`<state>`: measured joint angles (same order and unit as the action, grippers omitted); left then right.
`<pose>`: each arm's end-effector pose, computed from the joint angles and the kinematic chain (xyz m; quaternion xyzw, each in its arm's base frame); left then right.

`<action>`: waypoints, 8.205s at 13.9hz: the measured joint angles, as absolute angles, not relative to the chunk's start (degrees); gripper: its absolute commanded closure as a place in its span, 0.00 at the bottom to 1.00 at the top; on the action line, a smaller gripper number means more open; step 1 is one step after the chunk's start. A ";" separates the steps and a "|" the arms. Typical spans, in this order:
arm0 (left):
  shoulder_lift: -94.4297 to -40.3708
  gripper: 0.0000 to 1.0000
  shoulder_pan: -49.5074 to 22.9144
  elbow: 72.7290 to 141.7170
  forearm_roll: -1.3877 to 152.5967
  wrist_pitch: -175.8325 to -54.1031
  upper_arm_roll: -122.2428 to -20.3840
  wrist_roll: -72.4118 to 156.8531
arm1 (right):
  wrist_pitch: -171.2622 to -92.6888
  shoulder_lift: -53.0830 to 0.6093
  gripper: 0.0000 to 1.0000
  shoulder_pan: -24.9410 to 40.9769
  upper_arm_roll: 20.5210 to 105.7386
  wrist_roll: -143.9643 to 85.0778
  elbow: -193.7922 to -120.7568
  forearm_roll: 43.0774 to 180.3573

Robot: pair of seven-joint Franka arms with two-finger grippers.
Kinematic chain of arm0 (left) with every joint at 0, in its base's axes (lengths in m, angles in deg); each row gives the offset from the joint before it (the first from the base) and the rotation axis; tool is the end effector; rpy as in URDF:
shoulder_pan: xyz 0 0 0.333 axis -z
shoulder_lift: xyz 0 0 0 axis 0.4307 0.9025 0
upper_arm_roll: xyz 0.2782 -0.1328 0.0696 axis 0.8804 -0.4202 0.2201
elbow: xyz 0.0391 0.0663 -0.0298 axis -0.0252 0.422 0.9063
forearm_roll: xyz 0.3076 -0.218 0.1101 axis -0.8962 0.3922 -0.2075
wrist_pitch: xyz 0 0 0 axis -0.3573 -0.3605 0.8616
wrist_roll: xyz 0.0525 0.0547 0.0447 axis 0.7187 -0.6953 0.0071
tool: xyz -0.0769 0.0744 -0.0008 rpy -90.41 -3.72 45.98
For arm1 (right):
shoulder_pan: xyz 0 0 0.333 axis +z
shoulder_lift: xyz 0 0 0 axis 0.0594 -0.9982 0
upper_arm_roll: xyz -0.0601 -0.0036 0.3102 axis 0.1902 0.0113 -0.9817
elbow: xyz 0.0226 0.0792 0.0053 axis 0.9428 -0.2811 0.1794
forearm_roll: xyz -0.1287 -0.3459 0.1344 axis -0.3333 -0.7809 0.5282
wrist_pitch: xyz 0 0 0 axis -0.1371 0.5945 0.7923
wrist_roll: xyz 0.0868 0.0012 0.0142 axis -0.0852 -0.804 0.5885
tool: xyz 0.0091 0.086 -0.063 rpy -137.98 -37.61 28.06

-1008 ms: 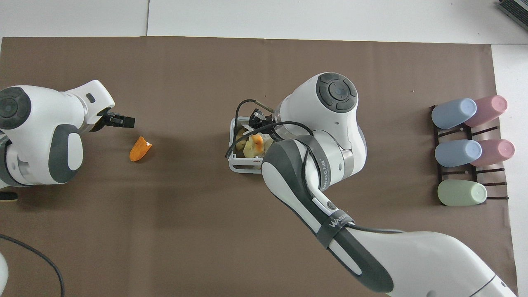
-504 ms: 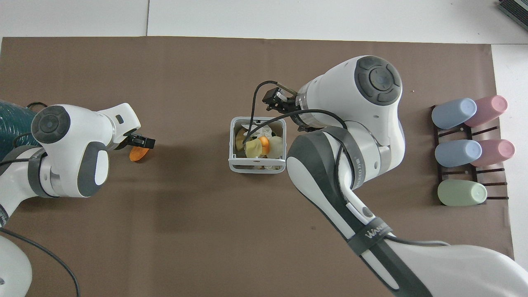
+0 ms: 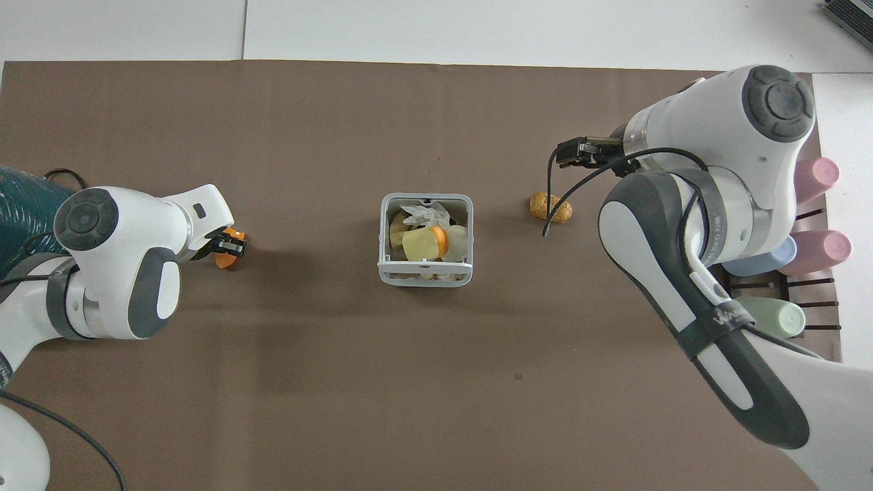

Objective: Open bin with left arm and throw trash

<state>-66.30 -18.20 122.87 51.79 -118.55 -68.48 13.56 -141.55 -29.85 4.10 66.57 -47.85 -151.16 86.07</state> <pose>0.5619 -0.0739 0.3124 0.9839 -0.1704 0.0530 0.0058 0.6547 0.1290 0.4211 -0.9945 0.0170 -0.0818 0.0636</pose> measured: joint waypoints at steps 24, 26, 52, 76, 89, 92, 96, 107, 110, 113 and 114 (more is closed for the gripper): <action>-69.23 1.00 -2.72 104.04 53.53 -106.88 -71.48 36.21 | -163.44 -33.54 1.00 6.53 65.78 11.72 -166.26 85.73; -68.50 1.00 0.39 104.04 53.74 -109.48 -71.50 40.17 | -162.02 -33.36 1.00 6.53 65.83 10.57 -165.20 85.73; -78.94 0.00 -11.67 103.17 54.30 -91.38 -69.13 26.11 | -141.37 -27.85 1.00 15.66 64.39 -56.58 -148.11 91.87; -78.61 0.00 -20.50 91.31 50.40 -71.30 -69.24 22.03 | -139.43 -31.43 1.00 20.18 64.24 -62.91 -150.50 97.23; -78.60 0.00 -20.50 91.34 50.40 -71.18 -69.32 22.03 | -140.66 -32.68 0.47 20.28 64.25 -62.91 -150.95 97.25; -78.60 0.00 -20.50 91.34 50.40 -71.18 -69.32 22.03 | -140.83 -32.68 0.42 20.95 64.24 -62.91 -150.88 97.27; -78.60 0.00 -20.50 91.34 50.40 -71.18 -69.32 22.03 | -140.89 -32.68 0.36 21.30 64.23 -62.91 -150.75 97.28; -78.60 0.00 -20.50 91.35 50.40 -71.18 -69.32 22.03 | -136.46 -27.36 0.00 21.44 64.36 -62.93 -149.72 97.30; -78.60 0.00 -20.50 91.35 50.40 -71.18 -69.32 22.03 | -136.44 -26.11 0.00 21.16 64.70 -62.94 -149.54 97.29; -78.60 0.00 -20.50 91.35 50.40 -71.18 -69.32 22.03 | -136.90 -25.86 0.00 20.18 65.96 -62.91 -148.47 92.60; -78.60 0.00 -20.50 91.35 50.40 -71.18 -69.32 22.03 | -136.95 -25.50 0.00 18.81 66.40 -62.60 -147.92 88.96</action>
